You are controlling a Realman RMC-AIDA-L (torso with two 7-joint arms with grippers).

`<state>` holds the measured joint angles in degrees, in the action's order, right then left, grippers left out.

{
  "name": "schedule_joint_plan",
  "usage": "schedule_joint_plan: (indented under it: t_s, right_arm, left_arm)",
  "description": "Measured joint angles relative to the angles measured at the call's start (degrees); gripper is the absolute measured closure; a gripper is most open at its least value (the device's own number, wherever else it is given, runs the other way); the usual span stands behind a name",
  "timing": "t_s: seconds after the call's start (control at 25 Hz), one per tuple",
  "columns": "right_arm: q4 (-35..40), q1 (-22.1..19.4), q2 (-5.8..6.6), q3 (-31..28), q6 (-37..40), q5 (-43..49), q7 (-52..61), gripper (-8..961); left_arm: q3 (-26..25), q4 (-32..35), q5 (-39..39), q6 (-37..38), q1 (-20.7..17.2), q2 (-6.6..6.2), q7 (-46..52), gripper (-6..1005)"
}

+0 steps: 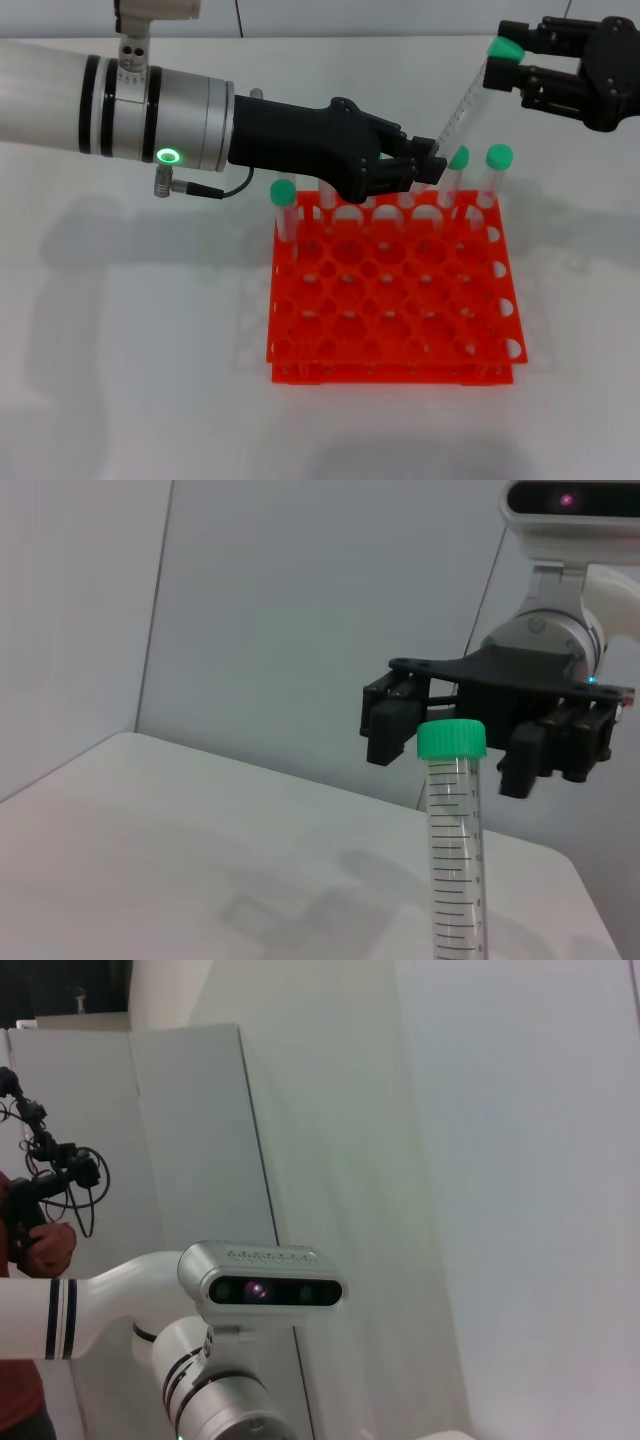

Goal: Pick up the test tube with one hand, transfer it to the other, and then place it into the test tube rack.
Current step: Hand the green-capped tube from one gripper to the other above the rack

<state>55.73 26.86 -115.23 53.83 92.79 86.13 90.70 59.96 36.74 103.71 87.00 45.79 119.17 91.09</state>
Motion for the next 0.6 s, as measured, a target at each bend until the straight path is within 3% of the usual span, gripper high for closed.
schedule_joint_plan:
  t_s: [0.36, 0.6]
  right_arm:
    - [-1.0, 0.5, 0.06, 0.0, -0.1, 0.0, -0.1, 473]
    - [-1.7, 0.6, 0.02, 0.1, -0.1, 0.0, -0.2, 473]
  left_arm:
    - [0.1, 0.1, 0.0, 0.0, 0.0, 0.00, 0.0, 706]
    - [0.2, 0.0, 0.0, 0.0, 0.0, 0.08, 0.0, 703]
